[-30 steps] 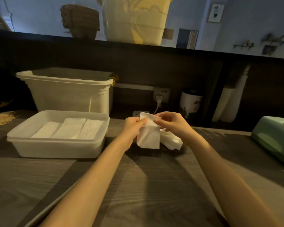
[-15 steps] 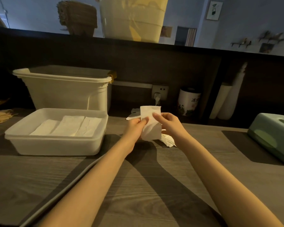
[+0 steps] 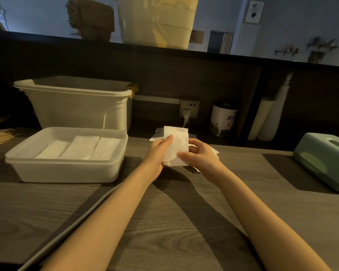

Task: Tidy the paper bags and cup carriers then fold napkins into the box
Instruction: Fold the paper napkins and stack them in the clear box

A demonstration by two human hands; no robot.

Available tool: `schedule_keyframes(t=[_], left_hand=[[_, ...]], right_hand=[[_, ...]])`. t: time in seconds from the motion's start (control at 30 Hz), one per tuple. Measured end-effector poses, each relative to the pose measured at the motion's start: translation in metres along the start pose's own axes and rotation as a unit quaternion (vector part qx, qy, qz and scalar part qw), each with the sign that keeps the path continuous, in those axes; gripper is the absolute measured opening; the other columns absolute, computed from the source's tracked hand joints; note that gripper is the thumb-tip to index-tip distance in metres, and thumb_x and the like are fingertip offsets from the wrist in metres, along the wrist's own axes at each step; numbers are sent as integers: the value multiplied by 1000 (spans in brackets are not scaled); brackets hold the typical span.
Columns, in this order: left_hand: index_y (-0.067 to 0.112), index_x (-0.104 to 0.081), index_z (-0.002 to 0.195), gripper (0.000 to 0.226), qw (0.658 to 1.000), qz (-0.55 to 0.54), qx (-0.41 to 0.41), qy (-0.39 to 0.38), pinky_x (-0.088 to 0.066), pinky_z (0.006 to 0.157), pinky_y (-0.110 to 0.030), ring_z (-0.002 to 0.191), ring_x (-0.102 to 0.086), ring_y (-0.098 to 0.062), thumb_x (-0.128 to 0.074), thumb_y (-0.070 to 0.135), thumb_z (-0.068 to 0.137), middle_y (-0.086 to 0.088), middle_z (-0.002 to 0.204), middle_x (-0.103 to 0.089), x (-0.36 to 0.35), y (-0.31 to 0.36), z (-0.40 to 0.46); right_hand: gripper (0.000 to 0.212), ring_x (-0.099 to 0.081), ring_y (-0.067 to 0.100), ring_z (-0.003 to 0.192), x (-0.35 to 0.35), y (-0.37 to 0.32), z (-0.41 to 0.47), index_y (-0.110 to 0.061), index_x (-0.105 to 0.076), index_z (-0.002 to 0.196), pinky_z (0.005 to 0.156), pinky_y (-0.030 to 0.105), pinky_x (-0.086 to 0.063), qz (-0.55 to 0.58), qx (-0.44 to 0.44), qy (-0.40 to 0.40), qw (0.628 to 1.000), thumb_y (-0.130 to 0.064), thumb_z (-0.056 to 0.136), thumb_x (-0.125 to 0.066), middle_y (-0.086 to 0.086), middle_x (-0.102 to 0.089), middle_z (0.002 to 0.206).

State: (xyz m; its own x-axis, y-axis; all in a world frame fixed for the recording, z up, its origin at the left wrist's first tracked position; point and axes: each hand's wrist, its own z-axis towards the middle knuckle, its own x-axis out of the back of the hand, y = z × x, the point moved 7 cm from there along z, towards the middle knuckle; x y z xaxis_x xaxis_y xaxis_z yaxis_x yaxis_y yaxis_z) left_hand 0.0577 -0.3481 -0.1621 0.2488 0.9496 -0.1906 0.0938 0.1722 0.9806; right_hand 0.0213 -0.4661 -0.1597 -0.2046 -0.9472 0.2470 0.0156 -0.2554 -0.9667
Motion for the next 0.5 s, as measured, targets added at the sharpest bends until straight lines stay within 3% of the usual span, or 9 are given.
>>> schedule_keyframes(t=[0.13, 0.23, 0.3, 0.4, 0.5], left_hand=[[12, -45, 129, 37, 1000, 13, 9, -2, -51, 71, -29, 91, -55, -17, -53, 21, 93, 0, 104, -54, -1, -2, 0], [10, -43, 131, 38, 999, -21, 24, 9, -52, 76, -34, 96, -56, -20, -51, 18, 94, -5, 115, -56, 4, -3, 2], [10, -42, 132, 40, 999, -22, 25, 30, -53, 83, -38, 101, -57, -22, -52, 18, 94, -8, 119, -56, 11, -3, 6], [11, -47, 128, 37, 998, 8, 12, 57, -51, 90, -43, 101, -57, -22, -56, 17, 92, -9, 118, -57, 18, -2, 10], [11, -50, 124, 39, 997, 44, 2, 66, -48, 95, -46, 107, -56, -24, -62, 15, 87, -10, 122, -57, 23, 1, 11]], right_hand=[[56, -64, 20, 99, 1, 1, -1, -18, -45, 129, 79, 33, -58, -2, 11, -8, 1000, -12, 81, -71, 5, -61, 114], [49, -65, 18, 93, 12, -4, 0, -16, -50, 124, 74, 25, -57, 1, 41, -5, 999, -4, 81, -69, 6, -62, 105], [39, -64, 15, 87, 28, -5, 3, -12, -55, 122, 70, 21, -54, -9, 58, 42, 997, -5, 85, -66, 4, -61, 98], [27, -57, 6, 81, 55, -1, 6, -13, -59, 116, 66, 14, -46, -160, 79, 160, 971, -17, 90, -62, -4, -59, 93], [28, -55, 9, 88, 59, 8, 8, -18, -59, 115, 71, 20, -44, -285, 83, 189, 936, -27, 88, -64, -3, -58, 102]])
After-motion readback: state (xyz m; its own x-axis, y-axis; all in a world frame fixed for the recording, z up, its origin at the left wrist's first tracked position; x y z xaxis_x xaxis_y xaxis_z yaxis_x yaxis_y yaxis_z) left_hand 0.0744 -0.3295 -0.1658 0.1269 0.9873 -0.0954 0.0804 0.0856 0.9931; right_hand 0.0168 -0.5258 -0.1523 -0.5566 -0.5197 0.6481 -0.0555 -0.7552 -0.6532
